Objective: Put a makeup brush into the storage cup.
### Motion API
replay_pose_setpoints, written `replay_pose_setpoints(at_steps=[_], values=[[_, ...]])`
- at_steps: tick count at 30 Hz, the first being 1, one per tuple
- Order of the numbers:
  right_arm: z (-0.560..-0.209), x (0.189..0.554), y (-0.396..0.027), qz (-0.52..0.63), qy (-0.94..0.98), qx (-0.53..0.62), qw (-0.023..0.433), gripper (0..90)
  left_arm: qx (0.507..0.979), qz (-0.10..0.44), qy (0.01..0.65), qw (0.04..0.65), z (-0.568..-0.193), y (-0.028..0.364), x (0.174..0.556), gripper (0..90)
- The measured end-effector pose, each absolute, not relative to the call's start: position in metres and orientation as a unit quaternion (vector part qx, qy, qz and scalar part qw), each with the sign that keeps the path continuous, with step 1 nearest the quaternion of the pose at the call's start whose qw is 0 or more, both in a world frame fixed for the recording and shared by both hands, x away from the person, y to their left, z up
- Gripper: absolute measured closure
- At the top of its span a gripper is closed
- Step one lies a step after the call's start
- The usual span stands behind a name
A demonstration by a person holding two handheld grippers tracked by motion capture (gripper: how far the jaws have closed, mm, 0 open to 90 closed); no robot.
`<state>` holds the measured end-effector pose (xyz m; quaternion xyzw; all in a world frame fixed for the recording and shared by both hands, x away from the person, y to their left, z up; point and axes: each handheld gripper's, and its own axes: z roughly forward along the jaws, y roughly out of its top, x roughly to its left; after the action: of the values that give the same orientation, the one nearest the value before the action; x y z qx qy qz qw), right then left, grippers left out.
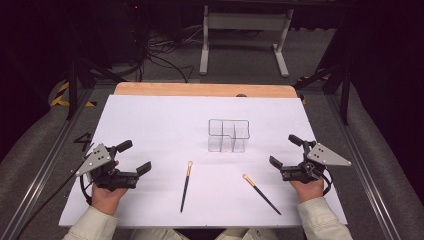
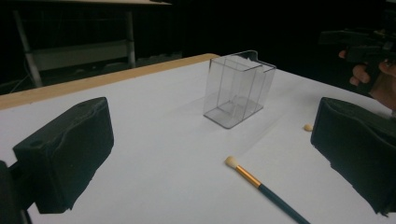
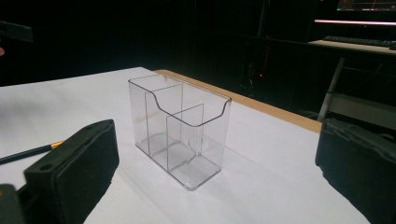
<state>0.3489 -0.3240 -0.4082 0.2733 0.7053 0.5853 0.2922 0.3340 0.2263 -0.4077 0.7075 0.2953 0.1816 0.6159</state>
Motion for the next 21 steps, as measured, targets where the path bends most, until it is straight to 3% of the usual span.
replay_pose_setpoints(at_steps=[21], values=[[-0.409, 0.349, -0.326, 0.585, 0.705, 0.278, 0.29, 0.0, 0.725, 0.153, 0.266, 0.617, -0.391, 0.179, 0.349, 0.2]])
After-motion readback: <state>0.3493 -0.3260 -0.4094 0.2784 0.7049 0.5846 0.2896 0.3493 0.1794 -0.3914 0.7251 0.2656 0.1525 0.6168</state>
